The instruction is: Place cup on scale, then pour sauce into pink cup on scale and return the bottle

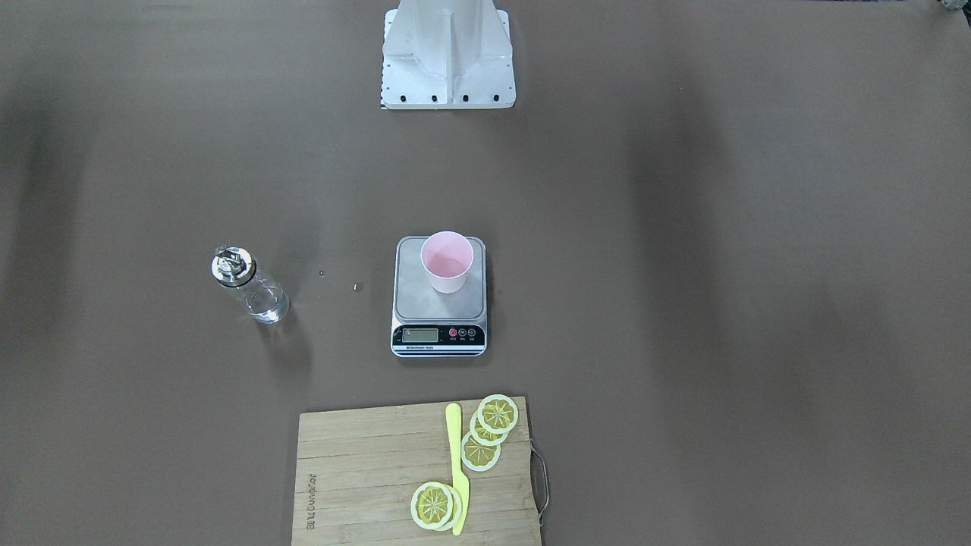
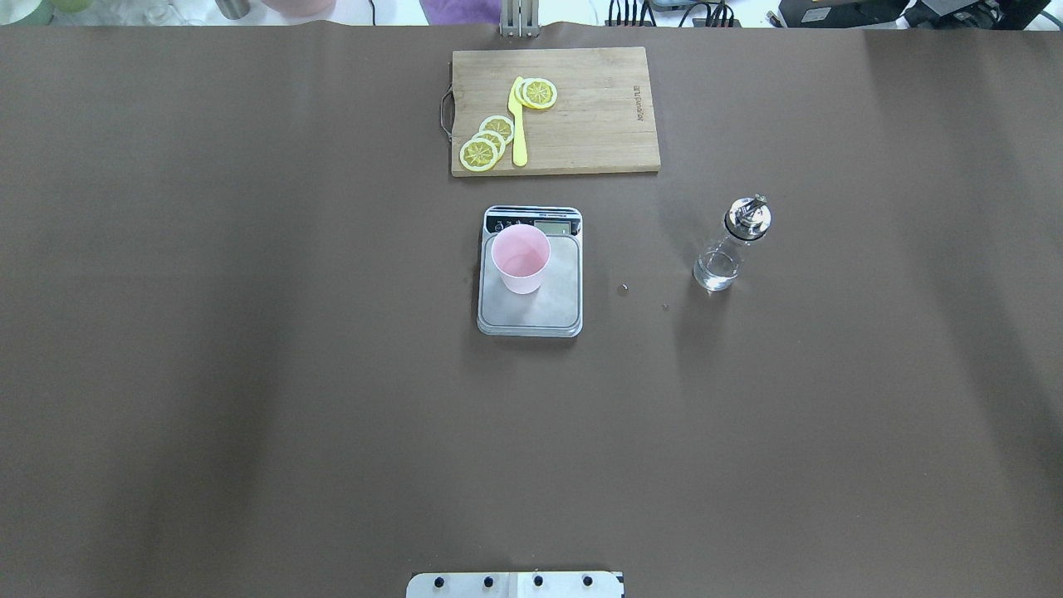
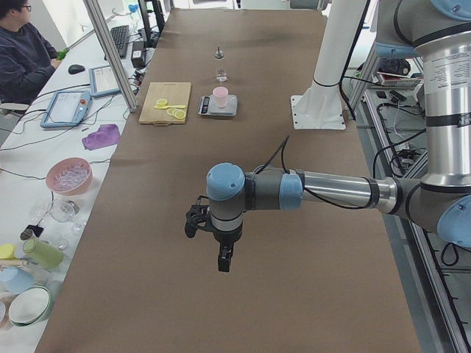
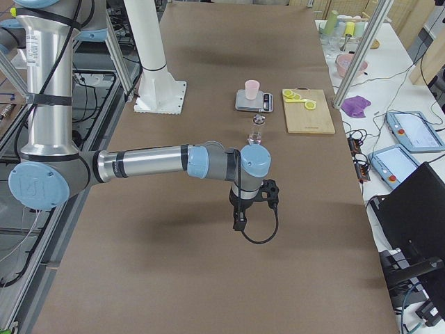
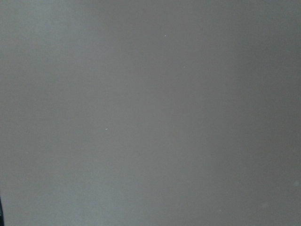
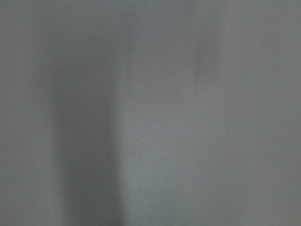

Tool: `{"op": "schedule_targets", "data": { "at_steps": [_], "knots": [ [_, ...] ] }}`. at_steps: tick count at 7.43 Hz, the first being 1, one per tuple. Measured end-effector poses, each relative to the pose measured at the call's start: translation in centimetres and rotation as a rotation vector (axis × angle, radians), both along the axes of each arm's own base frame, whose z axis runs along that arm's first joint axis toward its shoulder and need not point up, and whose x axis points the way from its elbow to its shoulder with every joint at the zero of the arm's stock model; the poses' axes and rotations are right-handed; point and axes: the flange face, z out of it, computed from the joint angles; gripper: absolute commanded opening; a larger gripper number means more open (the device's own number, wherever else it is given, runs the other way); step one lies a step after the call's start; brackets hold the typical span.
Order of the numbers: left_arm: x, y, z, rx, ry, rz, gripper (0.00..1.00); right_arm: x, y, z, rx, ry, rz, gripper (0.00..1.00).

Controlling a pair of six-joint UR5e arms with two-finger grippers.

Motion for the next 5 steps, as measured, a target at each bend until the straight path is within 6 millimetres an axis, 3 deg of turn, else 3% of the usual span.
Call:
{"op": "schedule_targets", "data": {
  "at_steps": [5],
  "knots": [
    [0.00, 0.42, 0.80, -0.016, -0.009, 0.000, 0.98, 0.07, 0.58, -0.32, 0.002, -0.005, 0.006, 1.00]
  ]
}}
